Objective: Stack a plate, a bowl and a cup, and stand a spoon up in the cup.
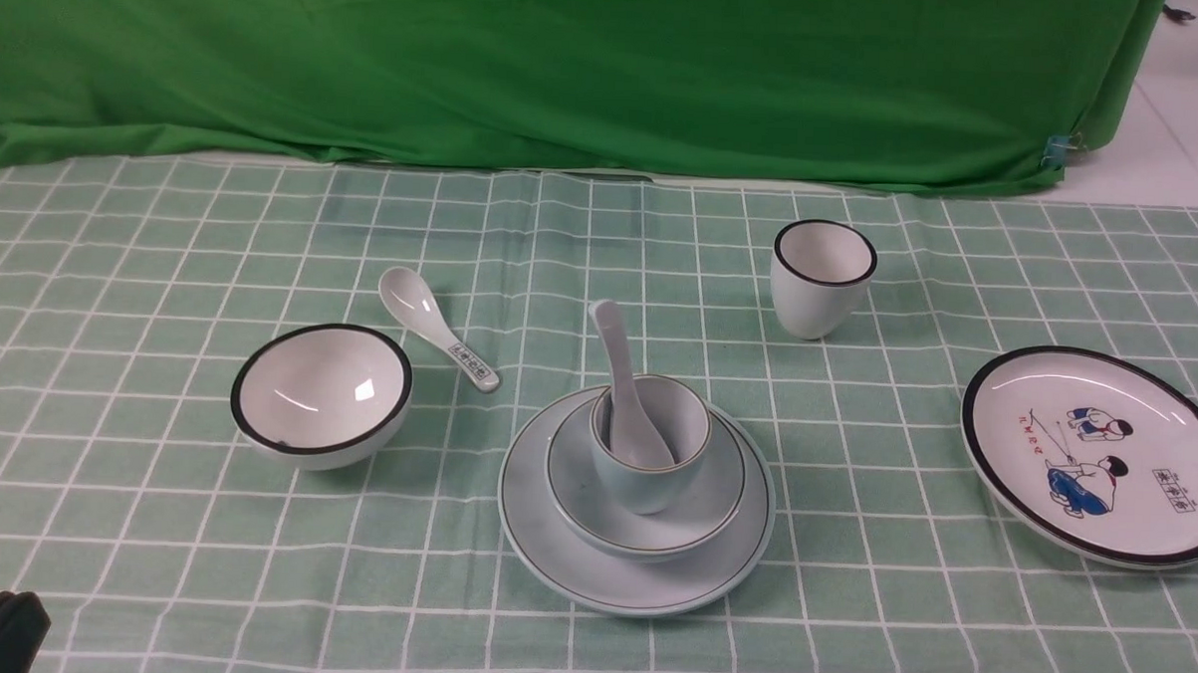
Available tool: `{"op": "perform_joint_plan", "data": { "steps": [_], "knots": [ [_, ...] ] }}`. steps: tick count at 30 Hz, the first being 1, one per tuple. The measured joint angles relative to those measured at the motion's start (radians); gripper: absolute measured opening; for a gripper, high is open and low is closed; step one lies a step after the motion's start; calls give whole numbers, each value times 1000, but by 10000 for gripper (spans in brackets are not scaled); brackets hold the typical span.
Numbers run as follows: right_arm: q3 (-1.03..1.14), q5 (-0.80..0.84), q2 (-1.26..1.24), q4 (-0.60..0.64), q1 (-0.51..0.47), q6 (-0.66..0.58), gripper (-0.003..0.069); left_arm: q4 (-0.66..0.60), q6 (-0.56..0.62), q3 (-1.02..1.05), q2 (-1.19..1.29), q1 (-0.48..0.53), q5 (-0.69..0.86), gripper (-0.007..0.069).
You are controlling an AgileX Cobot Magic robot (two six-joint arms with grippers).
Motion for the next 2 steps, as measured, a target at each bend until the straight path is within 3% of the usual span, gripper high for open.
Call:
{"op": "perform_joint_plan", "data": {
  "steps": [2],
  "knots": [
    [0,-1,0,0,0,0,241,0,0,0,0,0,0,17]
  ]
}}
